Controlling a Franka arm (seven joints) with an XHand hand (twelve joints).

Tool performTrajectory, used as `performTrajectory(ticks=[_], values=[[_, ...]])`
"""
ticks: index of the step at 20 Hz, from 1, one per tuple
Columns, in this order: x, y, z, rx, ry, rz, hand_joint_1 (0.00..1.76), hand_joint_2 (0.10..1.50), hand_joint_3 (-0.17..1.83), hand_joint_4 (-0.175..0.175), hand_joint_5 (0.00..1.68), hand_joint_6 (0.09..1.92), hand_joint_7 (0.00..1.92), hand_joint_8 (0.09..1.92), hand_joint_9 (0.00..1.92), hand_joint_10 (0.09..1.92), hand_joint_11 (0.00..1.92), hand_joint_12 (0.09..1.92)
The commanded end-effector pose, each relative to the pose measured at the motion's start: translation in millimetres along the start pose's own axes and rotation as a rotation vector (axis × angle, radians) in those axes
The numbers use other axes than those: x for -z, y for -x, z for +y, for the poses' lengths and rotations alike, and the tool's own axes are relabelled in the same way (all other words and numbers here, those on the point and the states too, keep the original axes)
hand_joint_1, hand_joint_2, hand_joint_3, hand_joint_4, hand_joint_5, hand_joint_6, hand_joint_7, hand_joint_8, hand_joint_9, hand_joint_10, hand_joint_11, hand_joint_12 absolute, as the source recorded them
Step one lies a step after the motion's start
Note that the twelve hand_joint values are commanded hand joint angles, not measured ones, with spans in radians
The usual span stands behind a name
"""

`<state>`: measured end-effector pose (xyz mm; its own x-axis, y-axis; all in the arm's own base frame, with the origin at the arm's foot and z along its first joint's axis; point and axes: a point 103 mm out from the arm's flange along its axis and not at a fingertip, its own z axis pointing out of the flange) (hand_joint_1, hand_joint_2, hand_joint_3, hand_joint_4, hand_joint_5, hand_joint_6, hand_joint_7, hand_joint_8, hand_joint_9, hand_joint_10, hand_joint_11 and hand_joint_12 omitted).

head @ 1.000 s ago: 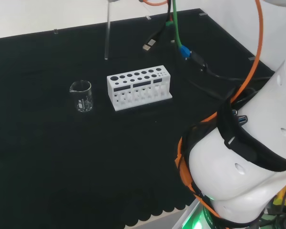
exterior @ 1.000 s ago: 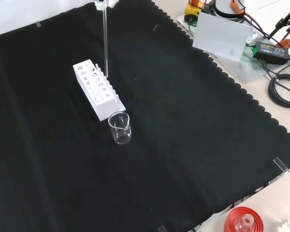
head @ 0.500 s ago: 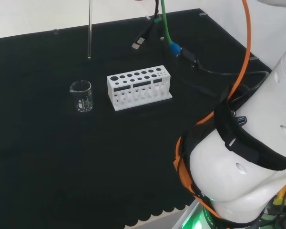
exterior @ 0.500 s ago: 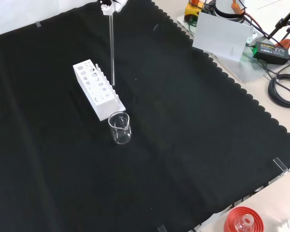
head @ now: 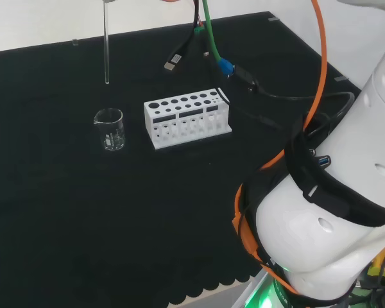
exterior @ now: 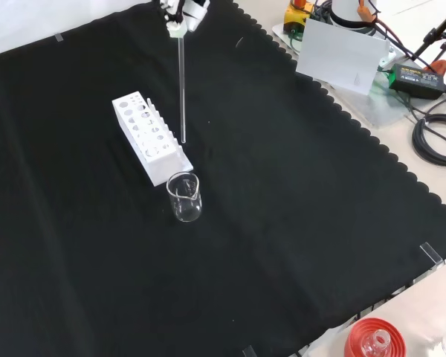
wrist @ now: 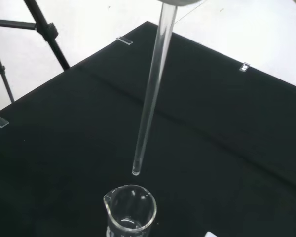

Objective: Stir in the beaker to the left of the white test tube rack with the glass rod.

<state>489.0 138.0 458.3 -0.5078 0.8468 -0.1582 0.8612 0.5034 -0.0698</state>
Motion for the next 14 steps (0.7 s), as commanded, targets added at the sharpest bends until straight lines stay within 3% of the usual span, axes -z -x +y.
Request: performTrajectory(ticks=[1, 8, 14], values=[[-7.3, -7.0, 5.8, 0.031, -0.009, 0.004, 1.22, 1.08, -0.17, -0.175, 1.25, 0.59, 1.59, 0.82, 1.85, 0.48, 1.66, 0.76], [-24.3, -11.8, 24.6, 0.051, -0.034, 0.006, 1.22, 1.08, -0.17, -0.175, 1.25, 0.59, 1.59, 0.82, 1.85, 0.48, 1.66, 0.76], [-33.2, 1.0, 27.6, 0.056, -0.039, 0.029, 1.22, 1.08, -0.17, -0.175, 1.25, 0.58, 1.59, 0.82, 1.85, 0.48, 1.66, 0.75]])
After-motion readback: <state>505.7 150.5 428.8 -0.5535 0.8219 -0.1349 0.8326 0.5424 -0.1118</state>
